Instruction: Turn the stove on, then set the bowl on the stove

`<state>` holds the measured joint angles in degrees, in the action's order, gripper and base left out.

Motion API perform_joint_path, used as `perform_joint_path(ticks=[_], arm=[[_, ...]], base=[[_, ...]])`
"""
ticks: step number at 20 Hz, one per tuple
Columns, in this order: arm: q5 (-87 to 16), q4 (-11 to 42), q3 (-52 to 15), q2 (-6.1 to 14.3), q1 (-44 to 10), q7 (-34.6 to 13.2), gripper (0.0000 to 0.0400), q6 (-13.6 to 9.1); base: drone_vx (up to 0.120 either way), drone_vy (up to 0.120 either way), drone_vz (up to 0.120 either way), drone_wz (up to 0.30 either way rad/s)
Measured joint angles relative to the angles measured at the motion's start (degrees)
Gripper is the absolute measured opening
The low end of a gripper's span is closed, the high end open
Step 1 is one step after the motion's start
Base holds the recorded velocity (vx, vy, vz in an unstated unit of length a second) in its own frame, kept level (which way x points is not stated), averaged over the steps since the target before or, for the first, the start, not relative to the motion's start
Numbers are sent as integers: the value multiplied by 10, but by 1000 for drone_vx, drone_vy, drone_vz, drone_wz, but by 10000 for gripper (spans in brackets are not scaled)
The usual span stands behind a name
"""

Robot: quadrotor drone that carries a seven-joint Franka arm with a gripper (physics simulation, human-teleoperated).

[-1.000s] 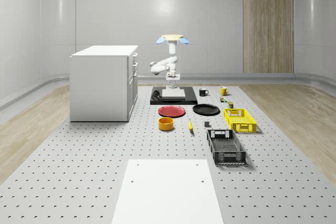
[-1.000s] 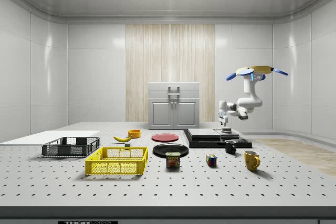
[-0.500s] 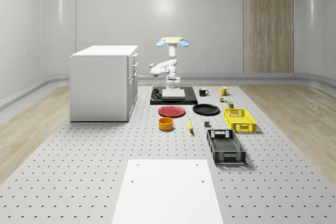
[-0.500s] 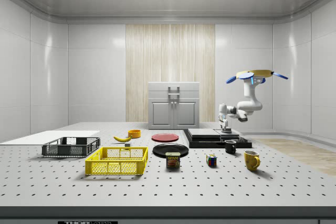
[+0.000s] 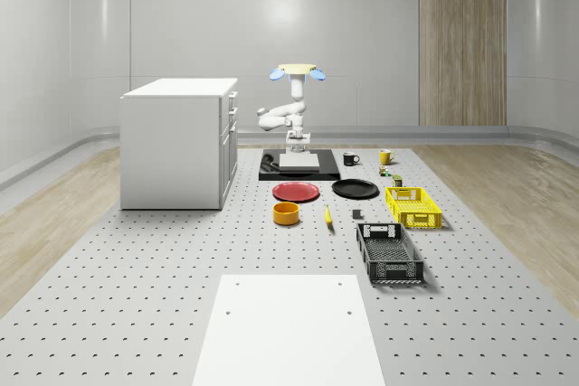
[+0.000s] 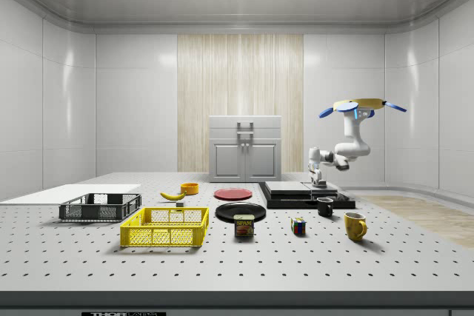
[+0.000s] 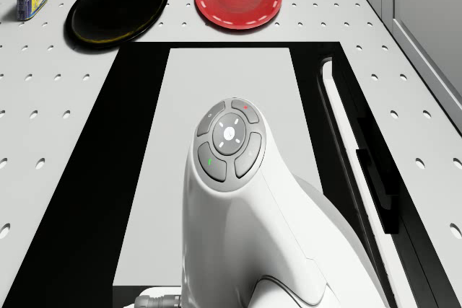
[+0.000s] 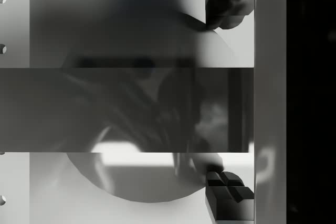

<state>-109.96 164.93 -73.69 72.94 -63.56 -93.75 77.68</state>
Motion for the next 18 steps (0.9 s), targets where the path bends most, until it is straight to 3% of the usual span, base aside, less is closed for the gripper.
perform_joint_path(ticks=[18], arm=[[7, -6, -2, 23, -46, -31, 400, 25]], base=[[0, 0, 0, 0]])
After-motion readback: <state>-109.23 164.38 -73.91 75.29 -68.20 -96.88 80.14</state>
